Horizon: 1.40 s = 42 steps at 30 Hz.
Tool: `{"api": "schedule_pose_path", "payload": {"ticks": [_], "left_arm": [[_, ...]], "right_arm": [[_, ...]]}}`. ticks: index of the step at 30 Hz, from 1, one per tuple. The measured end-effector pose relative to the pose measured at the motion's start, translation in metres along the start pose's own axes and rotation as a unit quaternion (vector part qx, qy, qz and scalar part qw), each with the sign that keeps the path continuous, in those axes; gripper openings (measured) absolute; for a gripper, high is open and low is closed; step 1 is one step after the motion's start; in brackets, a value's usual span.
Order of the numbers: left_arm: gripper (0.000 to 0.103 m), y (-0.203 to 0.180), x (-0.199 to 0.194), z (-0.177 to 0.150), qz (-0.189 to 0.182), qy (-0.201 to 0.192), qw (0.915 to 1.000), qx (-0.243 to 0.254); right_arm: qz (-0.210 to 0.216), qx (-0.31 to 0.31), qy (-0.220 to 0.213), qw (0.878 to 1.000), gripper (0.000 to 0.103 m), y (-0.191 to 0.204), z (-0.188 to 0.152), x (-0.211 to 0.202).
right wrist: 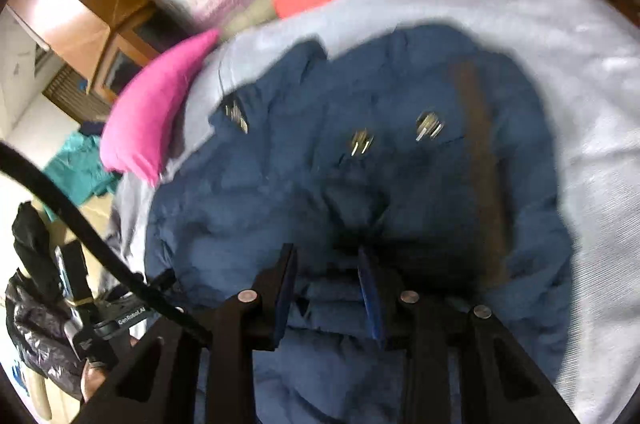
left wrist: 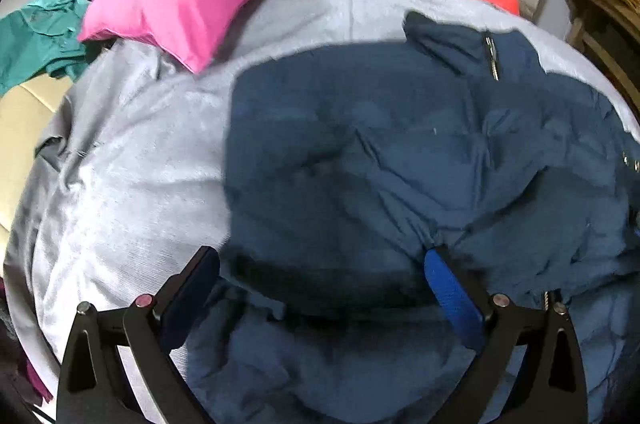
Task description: Fold large clothes
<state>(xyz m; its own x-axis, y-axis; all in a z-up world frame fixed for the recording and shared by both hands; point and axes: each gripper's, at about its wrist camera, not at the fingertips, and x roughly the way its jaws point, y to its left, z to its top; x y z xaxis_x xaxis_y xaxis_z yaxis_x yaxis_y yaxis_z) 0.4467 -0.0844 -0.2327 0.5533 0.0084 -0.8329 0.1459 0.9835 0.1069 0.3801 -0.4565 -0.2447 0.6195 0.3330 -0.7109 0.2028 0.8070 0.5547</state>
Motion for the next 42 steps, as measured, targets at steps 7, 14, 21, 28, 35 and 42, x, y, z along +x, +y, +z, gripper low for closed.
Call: {"api": "schedule_pose_path", "payload": {"ticks": [7, 14, 21, 28, 35, 42], "left_arm": [[0.102, 0.044, -0.011, 0.007, -0.011, -0.018, 0.9976, -0.066], [0.102, 0.043, 0.012, -0.002, -0.007, 0.027, 0.9967, -0.076], [0.102, 0.031, 0.009, 0.0, 0.006, 0.016, 0.9988, -0.045], [0.102, 0.031, 0.021, -0.005, 0.002, 0.044, 0.998, -0.045], [0.102, 0.039, -0.007, 0.0, -0.006, 0.008, 0.9985, -0.053], [0.102, 0.037, -0.031, -0.001, -0.068, -0.017, 0.9957, -0.061]], "right_arm": [[-0.005, 0.113, -0.066, 0.991, 0.065, -0.068, 0.021, -0.044], [0.007, 0.123, -0.027, 0.992, 0.063, -0.079, 0.019, -0.018], [-0.073, 0.037, -0.052, 0.995, 0.028, -0.047, 0.018, -0.024], [-0.094, 0.044, -0.029, 0.994, 0.031, -0.058, 0.017, -0.013], [0.003, 0.111, -0.032, 0.993, 0.059, -0.069, 0.014, -0.046], [0.061, 0.093, -0.003, 0.994, 0.06, -0.049, -0.005, -0.051]]}}
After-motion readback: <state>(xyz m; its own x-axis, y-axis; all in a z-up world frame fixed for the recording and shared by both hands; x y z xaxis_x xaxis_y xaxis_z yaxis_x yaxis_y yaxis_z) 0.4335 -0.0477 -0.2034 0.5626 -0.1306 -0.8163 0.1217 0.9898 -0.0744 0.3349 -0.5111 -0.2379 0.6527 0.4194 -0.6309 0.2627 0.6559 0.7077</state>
